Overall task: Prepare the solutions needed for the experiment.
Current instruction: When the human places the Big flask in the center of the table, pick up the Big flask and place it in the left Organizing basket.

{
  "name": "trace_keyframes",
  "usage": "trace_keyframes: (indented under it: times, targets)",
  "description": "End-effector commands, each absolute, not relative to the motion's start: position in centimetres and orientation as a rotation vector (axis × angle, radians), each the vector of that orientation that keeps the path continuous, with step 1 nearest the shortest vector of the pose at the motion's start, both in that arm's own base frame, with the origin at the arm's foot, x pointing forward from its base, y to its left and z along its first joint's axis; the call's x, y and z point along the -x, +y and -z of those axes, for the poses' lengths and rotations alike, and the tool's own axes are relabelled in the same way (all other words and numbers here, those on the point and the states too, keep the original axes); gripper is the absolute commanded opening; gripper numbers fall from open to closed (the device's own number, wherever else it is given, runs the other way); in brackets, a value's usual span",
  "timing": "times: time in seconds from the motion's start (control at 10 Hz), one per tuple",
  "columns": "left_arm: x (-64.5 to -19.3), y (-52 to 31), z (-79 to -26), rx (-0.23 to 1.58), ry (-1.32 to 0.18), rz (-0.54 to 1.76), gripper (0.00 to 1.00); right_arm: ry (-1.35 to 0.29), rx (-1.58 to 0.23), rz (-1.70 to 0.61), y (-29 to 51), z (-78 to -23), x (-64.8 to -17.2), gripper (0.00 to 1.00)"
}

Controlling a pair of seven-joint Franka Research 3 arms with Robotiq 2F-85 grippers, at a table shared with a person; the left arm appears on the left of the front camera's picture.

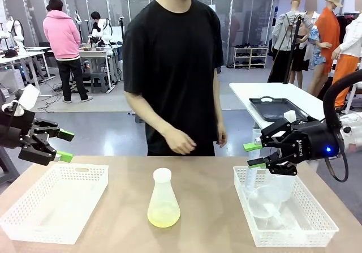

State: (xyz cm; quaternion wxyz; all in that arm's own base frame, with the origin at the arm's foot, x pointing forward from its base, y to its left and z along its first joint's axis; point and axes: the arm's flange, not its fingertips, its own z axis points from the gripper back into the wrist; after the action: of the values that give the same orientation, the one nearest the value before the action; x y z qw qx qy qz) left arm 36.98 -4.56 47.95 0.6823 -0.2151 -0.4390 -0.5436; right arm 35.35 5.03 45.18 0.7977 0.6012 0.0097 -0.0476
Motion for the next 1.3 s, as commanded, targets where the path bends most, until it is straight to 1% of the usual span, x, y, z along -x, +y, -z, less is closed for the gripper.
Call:
trace_keyframes:
  times: [0.0, 0.1, 0.3, 0.5, 0.7, 0.9, 1.1, 1.2]
  targets:
    - [-38.2, -5.8, -46.6, 0.51, -0.918, 1.294, 1.0, 0.017, -1.295, 0.097, 5.1, -45.3, -35.3, 0.44]
    - [-38.9, -6.5, -45.3, 0.55, -0.89, 1.334, 1.0, 0.017, -1.295, 0.097, 5.1, -45.3, -35.3, 0.44]
    - [-39.9, -7.6, -42.6, 0.589, -0.888, 1.431, 1.0, 0.017, -1.295, 0.097, 5.1, -45.3, -35.3, 0.44]
    - [-40.5, -9.1, -39.7, 0.591, -0.848, 1.464, 1.0, 0.017, -1.295, 0.097, 5.1, -45.3, -35.3, 0.44]
    - [-41.2, -11.4, -36.7, 0.614, -0.845, 1.467, 1.0, 0.017, -1.295, 0.097, 5.1, -45.3, -35.3, 0.44]
    - [-41.4, -13.6, -34.2, 0.683, -0.872, 1.432, 1.0, 0.017, -1.295, 0.097, 5.1, -45.3, -35.3, 0.44]
    - [-42.2, -15.9, -31.4, 0.726, -0.974, 1.406, 1.0, 0.017, -1.295, 0.097, 5.1, -45.3, -35.3, 0.44]
    - [-42.5, -16.9, -30.5, 0.763, -1.0, 1.387, 1.0, 0.017, -1.295, 0.097, 5.1, -45.3, -35.3, 0.44]
